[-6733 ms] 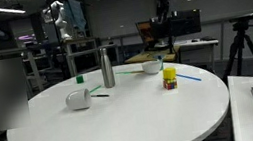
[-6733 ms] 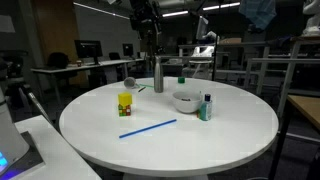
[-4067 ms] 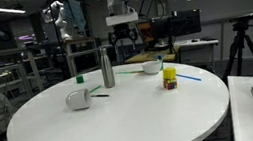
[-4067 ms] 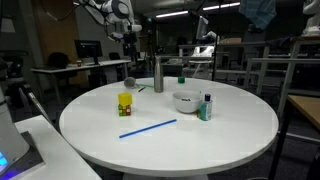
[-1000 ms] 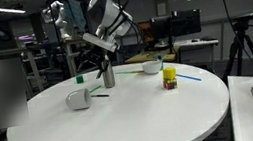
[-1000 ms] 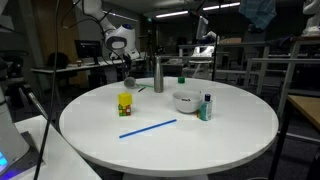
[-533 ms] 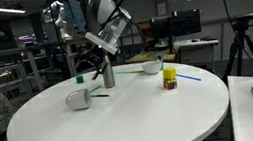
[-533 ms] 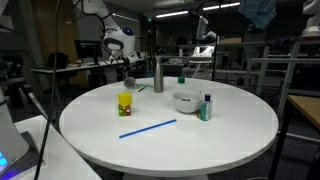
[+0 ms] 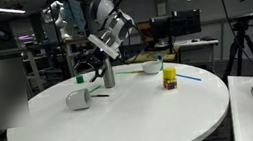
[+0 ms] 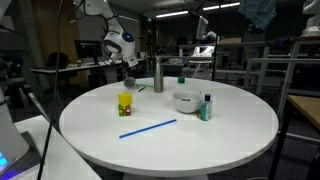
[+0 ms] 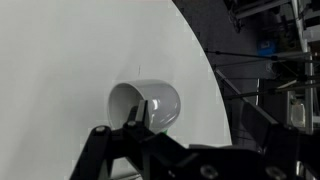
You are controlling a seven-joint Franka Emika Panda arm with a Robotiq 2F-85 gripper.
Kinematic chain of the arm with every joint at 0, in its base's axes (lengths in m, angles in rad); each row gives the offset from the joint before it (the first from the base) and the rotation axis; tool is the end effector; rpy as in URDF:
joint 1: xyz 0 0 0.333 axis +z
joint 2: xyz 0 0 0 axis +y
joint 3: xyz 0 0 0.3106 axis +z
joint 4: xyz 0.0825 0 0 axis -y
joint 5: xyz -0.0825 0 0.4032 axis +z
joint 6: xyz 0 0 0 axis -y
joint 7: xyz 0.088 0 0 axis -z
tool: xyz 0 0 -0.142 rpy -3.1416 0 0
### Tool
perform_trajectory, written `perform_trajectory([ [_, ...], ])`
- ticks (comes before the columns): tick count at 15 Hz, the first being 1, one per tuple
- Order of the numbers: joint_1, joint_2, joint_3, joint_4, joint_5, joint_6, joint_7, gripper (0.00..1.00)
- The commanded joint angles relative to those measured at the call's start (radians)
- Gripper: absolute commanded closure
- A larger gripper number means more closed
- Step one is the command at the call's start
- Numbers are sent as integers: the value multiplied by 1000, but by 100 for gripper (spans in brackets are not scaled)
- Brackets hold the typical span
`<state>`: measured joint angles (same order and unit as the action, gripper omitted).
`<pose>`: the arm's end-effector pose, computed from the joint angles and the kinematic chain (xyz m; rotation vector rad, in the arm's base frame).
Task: Put the cup upright on the table
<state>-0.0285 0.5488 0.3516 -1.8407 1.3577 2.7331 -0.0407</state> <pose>0.6632 0.1840 0.2163 -2.0096 1.0238 -0.1163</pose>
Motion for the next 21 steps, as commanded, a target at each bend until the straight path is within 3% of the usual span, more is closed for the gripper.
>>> perform_trajectory([
  [1,-35,53,30,51,116,-21,-128,0],
  [5,-34,93,18,67,173,-46,-190,0],
  [13,-46,159,19,118,183,-110,-227,0],
  [14,23,157,-64,133,219,-157,-230,0],
  [21,84,192,-157,180,257,-268,-235,0],
])
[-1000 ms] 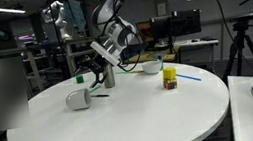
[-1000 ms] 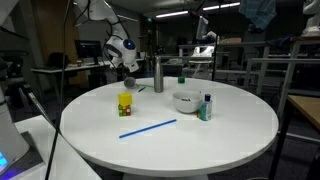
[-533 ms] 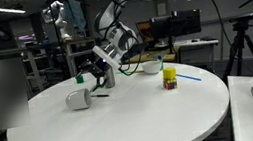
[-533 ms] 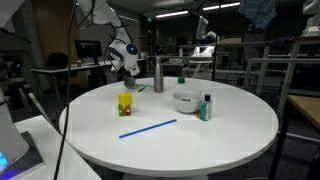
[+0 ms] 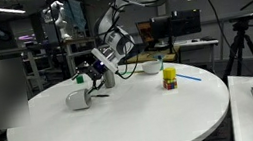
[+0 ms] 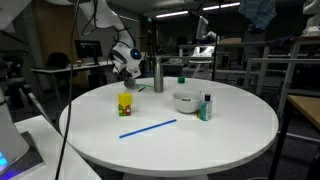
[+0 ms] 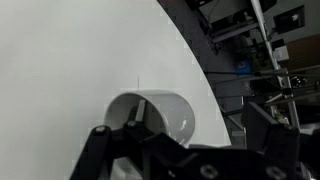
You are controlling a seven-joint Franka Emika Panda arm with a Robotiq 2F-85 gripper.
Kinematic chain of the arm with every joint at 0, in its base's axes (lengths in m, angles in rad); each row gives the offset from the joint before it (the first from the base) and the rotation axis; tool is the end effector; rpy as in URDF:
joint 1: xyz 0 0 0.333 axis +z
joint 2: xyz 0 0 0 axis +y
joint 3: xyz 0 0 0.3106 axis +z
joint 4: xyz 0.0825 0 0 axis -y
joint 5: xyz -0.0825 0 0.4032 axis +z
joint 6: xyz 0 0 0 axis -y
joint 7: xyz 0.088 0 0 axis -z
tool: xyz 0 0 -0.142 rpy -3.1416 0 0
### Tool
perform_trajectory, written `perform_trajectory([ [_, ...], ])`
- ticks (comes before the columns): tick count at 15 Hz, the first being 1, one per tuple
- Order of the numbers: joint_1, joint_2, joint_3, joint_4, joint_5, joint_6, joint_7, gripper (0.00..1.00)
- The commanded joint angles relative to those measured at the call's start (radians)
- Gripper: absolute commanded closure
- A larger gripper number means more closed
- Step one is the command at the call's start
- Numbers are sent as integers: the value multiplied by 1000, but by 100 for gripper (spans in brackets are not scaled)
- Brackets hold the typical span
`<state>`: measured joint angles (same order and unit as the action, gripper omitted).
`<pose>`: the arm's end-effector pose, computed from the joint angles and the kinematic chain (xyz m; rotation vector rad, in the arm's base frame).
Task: Put the cup upright on the table
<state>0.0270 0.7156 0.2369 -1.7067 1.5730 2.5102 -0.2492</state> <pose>0.6826 0.1854 0.1531 -1.8771 0.9311 -0.0095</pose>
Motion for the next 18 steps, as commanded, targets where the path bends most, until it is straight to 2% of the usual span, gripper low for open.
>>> perform_trajectory([
  [1,33,29,-49,51,43,-49,-24,0],
  [18,36,109,-73,158,62,-97,-45,0],
])
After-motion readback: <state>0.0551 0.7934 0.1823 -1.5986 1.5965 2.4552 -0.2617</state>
